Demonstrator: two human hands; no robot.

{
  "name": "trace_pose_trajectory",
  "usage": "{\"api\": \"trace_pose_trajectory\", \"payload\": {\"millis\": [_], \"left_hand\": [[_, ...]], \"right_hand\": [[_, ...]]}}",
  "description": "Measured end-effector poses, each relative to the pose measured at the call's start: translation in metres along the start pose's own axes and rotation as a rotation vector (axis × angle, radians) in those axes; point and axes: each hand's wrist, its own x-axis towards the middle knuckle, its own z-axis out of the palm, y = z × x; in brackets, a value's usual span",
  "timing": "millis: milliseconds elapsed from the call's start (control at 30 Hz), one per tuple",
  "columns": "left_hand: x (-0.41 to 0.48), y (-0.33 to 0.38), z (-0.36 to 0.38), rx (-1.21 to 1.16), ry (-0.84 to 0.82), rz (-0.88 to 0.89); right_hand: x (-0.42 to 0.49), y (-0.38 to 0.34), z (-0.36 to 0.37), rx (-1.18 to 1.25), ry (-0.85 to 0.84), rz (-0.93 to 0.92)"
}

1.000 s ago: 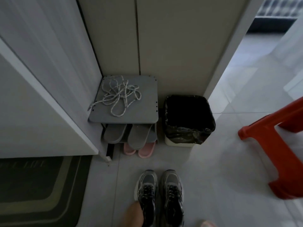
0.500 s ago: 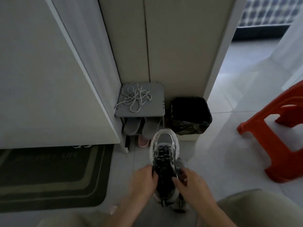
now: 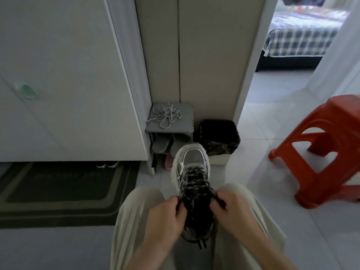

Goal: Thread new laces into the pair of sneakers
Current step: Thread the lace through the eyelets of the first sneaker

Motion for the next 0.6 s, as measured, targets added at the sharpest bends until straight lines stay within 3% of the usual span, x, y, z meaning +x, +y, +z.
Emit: {"api": "trace_pose_trajectory", "payload": {"millis": [600], "left_hand": [[-0.029,-0.002,0.01,0.029,-0.01,-0.026]], "right_hand": [[-0.031,0.011,0.002,0.03,-0.002,-0.042]]}}
